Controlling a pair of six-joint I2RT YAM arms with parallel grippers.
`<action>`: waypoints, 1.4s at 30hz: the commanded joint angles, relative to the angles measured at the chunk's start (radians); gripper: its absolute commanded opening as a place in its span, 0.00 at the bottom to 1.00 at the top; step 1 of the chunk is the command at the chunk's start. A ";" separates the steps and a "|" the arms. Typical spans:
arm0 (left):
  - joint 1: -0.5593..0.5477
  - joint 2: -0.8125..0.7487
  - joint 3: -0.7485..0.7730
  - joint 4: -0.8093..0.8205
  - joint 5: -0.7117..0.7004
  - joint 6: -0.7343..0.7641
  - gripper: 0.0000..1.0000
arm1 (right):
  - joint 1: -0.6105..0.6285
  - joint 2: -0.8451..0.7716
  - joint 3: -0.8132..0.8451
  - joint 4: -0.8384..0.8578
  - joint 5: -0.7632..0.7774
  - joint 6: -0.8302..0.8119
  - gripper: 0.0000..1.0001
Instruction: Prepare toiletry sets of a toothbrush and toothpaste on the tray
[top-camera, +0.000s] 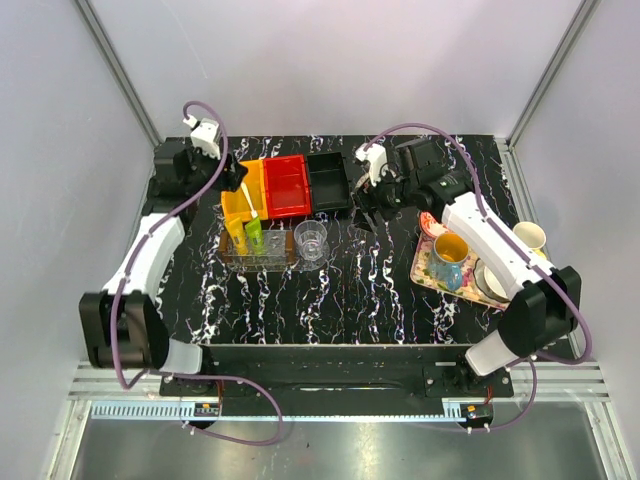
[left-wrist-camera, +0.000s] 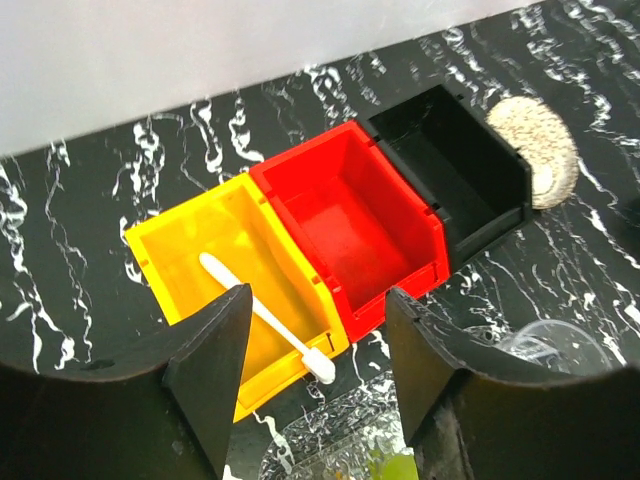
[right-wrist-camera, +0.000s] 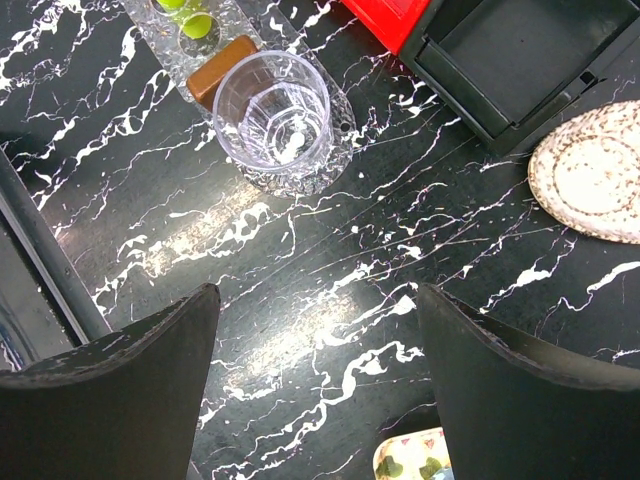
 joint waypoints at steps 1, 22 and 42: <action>0.006 0.116 0.132 -0.107 -0.100 -0.036 0.61 | -0.005 0.029 0.047 0.027 0.020 -0.016 0.85; 0.006 0.554 0.488 -0.399 -0.176 -0.092 0.56 | -0.005 0.128 0.050 0.047 0.014 -0.008 0.85; 0.003 0.692 0.565 -0.494 -0.213 -0.133 0.54 | -0.004 0.120 0.022 0.065 0.011 -0.011 0.85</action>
